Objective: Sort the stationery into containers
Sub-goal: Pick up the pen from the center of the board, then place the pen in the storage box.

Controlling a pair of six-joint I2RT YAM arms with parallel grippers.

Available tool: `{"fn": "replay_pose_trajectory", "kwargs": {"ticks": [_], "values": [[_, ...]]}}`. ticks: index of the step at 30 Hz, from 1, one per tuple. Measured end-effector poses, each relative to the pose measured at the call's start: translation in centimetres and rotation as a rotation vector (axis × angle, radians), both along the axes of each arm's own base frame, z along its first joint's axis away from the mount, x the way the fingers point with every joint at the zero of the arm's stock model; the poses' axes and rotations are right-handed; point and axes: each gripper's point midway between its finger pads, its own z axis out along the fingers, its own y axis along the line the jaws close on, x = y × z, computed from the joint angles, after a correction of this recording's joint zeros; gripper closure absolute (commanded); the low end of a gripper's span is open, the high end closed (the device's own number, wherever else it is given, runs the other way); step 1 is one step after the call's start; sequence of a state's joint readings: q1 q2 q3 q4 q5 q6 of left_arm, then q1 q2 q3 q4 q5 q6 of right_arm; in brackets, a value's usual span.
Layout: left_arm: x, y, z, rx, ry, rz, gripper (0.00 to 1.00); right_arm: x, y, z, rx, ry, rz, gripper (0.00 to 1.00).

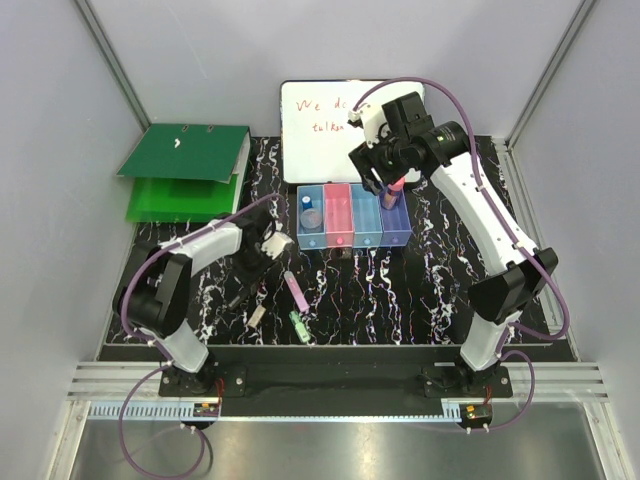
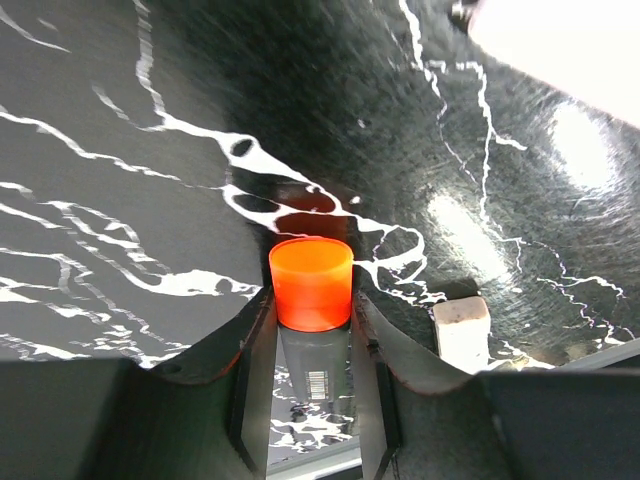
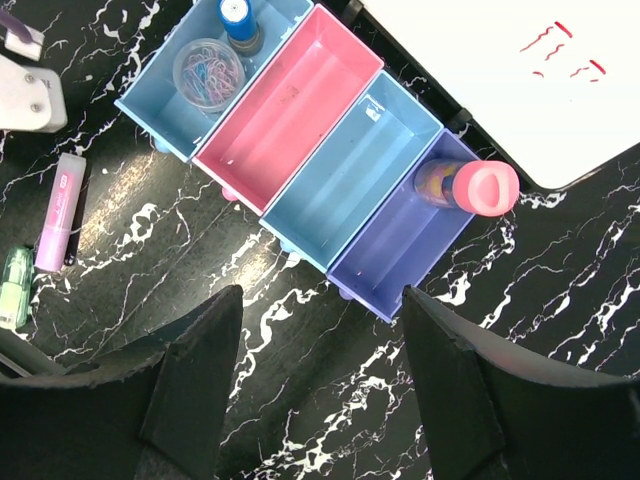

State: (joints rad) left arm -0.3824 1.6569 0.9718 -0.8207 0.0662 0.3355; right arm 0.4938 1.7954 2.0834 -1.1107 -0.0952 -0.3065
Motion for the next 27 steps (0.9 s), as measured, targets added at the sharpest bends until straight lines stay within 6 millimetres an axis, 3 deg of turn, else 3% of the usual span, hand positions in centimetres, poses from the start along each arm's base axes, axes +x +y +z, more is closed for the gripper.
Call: {"fn": "replay_pose_trajectory", "kwargs": {"ticks": [4, 9, 13, 17, 21, 27], "values": [[2.0, -0.8, 2.2, -0.024, -0.065, 0.004, 1.0, 0.1, -0.4, -0.2, -0.007, -0.001, -0.011, 0.28], [6.5, -3.1, 8.7, -0.124, -0.243, 0.021, 1.0, 0.3, -2.2, -0.7, -0.046, -0.024, -0.073, 0.26], [9.0, -5.3, 13.8, -0.234, -0.343, 0.027, 1.0, 0.4, -5.7, -1.7, -0.09, -0.037, -0.183, 0.23], [10.4, -7.6, 17.2, -0.342, -0.37, 0.031, 1.0, 0.9, -10.0, -2.4, -0.132, -0.04, -0.324, 0.22], [12.4, -10.7, 19.0, -0.461, -0.352, 0.034, 1.0, 1.0, -12.6, -2.9, -0.149, -0.043, -0.409, 0.21], [14.8, -16.3, 18.5, -0.59, -0.254, 0.017, 1.0, 1.1, -13.4, -2.6, -0.152, -0.064, -0.438, 0.21]]}}
